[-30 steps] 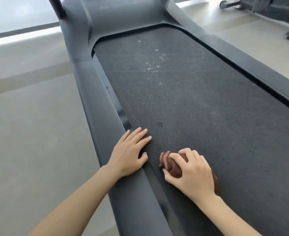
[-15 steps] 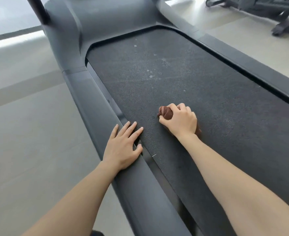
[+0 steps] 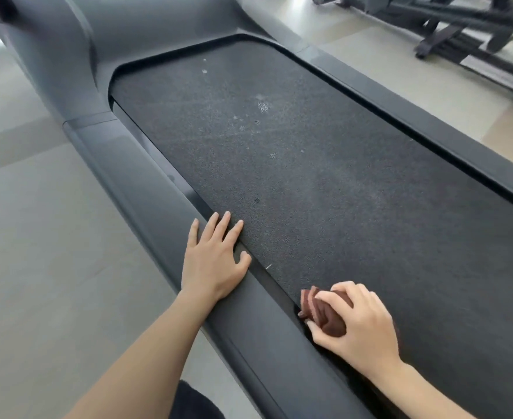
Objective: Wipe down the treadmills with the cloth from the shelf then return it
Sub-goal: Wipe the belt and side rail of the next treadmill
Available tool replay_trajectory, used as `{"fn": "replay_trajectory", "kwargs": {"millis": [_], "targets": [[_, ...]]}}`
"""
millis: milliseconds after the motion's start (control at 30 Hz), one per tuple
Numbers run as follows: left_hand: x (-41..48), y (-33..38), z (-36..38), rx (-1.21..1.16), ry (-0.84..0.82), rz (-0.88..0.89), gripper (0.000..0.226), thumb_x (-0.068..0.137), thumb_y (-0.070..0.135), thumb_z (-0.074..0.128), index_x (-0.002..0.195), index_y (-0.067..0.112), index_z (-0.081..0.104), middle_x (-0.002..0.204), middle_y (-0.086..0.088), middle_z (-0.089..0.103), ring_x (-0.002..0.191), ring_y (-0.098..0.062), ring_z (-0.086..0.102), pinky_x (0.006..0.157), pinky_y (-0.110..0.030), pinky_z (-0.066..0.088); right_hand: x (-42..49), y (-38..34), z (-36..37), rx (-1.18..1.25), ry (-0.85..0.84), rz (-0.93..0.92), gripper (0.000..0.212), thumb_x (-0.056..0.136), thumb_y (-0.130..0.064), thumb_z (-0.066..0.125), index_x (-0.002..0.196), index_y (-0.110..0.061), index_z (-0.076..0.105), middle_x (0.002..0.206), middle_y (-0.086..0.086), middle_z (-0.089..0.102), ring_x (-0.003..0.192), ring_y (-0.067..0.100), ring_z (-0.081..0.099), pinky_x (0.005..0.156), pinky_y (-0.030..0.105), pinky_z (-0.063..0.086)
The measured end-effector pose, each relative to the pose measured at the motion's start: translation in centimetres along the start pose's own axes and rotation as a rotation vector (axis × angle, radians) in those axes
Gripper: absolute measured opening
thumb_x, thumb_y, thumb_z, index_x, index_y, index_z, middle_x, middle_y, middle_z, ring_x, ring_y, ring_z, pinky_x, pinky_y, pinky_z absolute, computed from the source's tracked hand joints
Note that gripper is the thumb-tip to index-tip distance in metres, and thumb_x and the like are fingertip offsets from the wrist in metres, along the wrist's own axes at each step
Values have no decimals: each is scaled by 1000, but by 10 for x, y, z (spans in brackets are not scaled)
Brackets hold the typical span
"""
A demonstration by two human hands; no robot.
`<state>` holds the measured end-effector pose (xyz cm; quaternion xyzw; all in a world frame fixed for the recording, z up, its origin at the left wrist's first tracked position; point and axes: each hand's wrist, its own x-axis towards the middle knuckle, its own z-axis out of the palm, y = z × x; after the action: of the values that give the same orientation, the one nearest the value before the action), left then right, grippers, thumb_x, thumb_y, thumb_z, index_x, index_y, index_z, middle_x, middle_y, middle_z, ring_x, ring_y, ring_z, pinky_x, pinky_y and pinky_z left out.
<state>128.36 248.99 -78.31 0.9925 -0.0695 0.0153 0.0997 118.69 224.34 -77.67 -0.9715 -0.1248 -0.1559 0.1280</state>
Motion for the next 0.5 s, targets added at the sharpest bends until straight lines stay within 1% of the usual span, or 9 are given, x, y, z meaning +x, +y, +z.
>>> {"fn": "replay_trajectory", "kwargs": {"millis": [67,133,200,267,367,433,500], "targets": [[0,1,0,1,11,-4,63,87,50,26,148,34,23,158,5,15,145,-12,6,116,-40,-9,42,-14,18,7,22,-4,33,65,-51,66,88,-28,64,86,-2,56,74,23,55,63,35,46],[0,1,-1,-6,9,-5,63,86,50,27,148,35,24,158,5,16,145,-12,7,116,-40,-9,90,-26,38,-10,24,14,33,67,-53,64,89,-29,66,85,-1,56,76,24,56,65,35,45],[0,0,-1,-4,-2,2,62,88,49,33,148,35,24,158,5,15,145,-12,6,117,-40,-8,132,-34,50,-48,-4,78,36,71,-55,62,94,-29,67,88,1,57,82,25,56,70,36,45],[-1,-1,-2,-5,-9,9,62,89,47,35,148,34,24,158,5,15,145,-12,6,117,-40,-7,154,-37,56,-90,-65,132,40,75,-58,58,104,-30,65,95,1,56,89,24,54,76,37,43],[0,-1,-2,-9,-4,20,61,89,47,37,147,34,25,157,4,17,145,-13,7,117,-41,-5,141,-36,47,-56,-104,148,43,78,-58,58,111,-30,63,101,4,56,91,26,53,79,38,42],[0,-1,-1,-22,-1,15,60,89,47,38,147,33,27,157,4,18,145,-13,8,117,-41,-6,105,-33,32,-11,-84,146,42,75,-55,62,107,-28,66,98,4,57,86,28,55,77,38,45],[0,-2,0,-21,2,18,60,89,47,38,147,32,28,157,4,18,145,-13,8,116,-41,-7,55,-24,17,-4,-18,141,38,70,-54,63,98,-28,67,91,2,57,78,27,56,71,37,47]]}}
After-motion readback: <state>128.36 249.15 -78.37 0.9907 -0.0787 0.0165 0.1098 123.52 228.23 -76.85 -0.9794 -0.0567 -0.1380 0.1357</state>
